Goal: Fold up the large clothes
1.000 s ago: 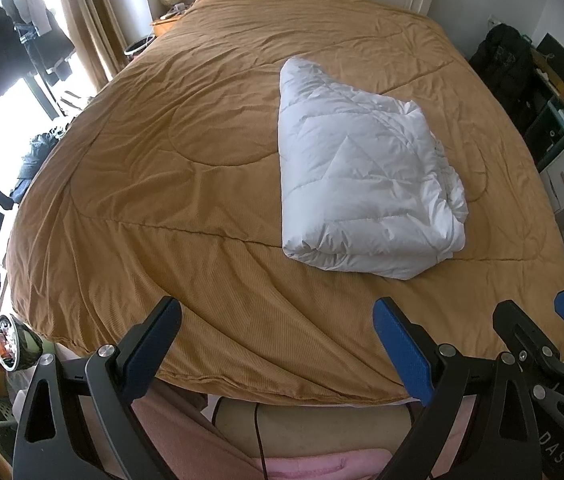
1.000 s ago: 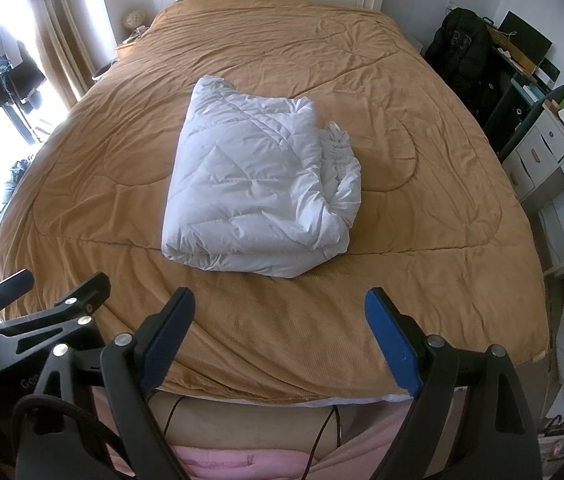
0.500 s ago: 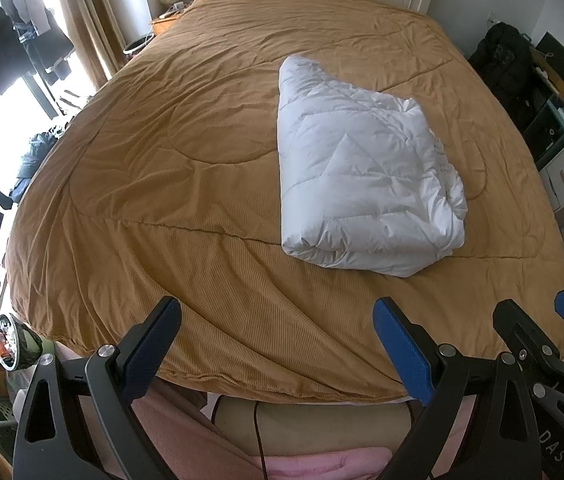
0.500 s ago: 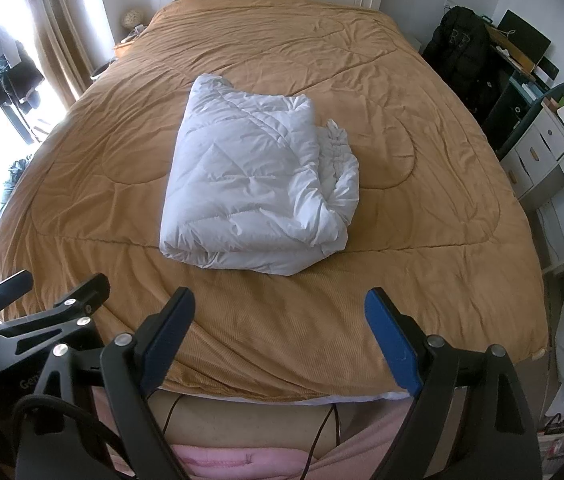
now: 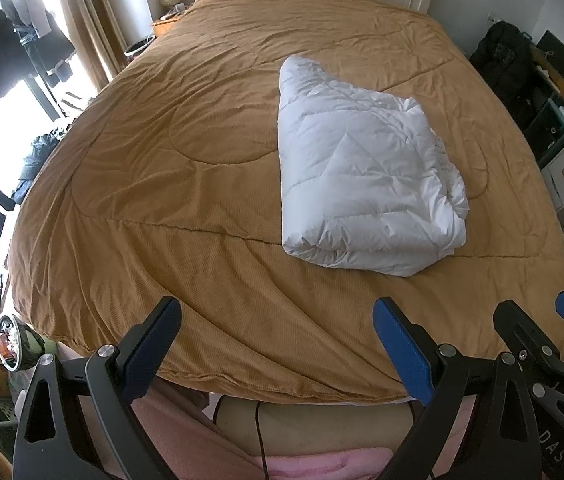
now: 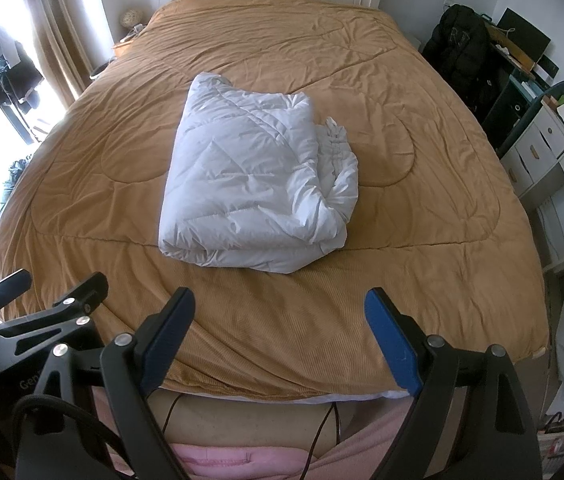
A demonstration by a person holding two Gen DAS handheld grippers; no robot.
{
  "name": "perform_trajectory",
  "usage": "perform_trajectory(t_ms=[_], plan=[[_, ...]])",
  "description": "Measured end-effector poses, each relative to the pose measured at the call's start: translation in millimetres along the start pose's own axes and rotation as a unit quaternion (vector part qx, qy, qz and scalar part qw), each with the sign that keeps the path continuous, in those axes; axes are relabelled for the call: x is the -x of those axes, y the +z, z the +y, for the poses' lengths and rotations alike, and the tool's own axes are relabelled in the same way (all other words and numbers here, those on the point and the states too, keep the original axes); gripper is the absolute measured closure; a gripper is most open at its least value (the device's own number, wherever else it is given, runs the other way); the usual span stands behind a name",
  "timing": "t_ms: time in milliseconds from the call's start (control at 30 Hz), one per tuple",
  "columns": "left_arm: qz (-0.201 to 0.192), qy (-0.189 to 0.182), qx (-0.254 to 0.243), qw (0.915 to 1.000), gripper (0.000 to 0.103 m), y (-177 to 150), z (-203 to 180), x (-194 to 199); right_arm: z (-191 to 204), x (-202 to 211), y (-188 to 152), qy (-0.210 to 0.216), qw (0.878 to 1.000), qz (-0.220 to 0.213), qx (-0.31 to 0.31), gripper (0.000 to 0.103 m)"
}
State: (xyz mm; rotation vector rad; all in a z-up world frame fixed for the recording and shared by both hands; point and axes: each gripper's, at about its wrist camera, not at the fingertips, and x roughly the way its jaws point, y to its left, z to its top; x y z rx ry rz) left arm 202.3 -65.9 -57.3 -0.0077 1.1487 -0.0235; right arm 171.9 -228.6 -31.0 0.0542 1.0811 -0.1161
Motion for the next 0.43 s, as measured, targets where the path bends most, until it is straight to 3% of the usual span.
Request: perform_trajectory(t_ms=[433], plan=[[0.004,0.0,-0.005,1.0,0.006,2.3,1.3,-0.6,-6.1,-2.0,-4.6,-0.001,1.0,0.004,0.001,0.016]])
